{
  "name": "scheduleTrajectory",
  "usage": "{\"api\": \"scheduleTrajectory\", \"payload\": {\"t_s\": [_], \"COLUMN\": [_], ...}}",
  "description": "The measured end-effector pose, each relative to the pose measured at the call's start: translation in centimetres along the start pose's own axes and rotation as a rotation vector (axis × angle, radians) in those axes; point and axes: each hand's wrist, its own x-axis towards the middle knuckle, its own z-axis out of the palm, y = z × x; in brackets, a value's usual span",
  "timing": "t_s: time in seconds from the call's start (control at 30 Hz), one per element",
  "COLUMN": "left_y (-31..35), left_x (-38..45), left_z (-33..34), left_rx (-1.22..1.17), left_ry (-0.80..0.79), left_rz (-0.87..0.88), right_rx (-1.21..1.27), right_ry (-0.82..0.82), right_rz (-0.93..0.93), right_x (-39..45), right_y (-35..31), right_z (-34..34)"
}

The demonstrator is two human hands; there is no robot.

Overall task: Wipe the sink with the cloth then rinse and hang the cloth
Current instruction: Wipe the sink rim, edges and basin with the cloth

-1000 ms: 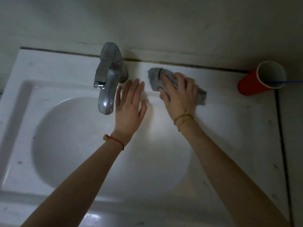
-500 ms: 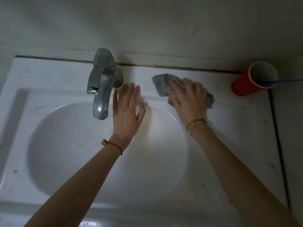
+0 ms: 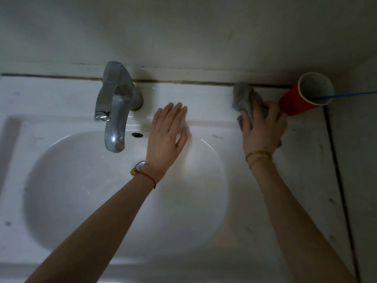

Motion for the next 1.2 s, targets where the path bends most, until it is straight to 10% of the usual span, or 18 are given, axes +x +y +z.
{"api": "scheduleTrajectory", "payload": {"t_s": [0.1, 0.23, 0.4, 0.57, 0.7, 0.9, 1.2], "left_y": [0.0, -0.1, -0.1, -0.2, -0.2, -0.3, -0.5], "left_x": [0.0, -0.1, 0.0, -0.1, -0.1, -0.2, -0.3], "left_z": [0.1, 0.0, 0.1, 0.1, 0.1, 0.0, 0.1], "left_rx": [-0.01, -0.014, -0.014, -0.014, -0.023, -0.024, -0.031], "left_ry": [-0.001, -0.008, -0.001, -0.007, -0.013, -0.012, -0.015], "left_rz": [0.004, 0.004, 0.004, 0.007, 0.008, 0.018, 0.022], "right_rx": [0.054, 0.08, 0.036, 0.002, 0.033, -0.036, 0.063], "right_ry": [0.018, -0.064, 0.019, -0.039, -0.017, -0.118, -0.196], "right_rz": [0.063, -0.372, 0.06, -0.479, 0.003, -0.432, -0.312], "right_x": [-1.3, -2.0, -0.2, -1.7, 0.3, -6.6, -8.4], "right_y": [-3.5, -2.5, -2.5, -2.0, -0.9, -1.2, -1.9], "right_z": [0.7, 0.6, 0.1, 0.2, -0.2, -0.9, -1.0]}}
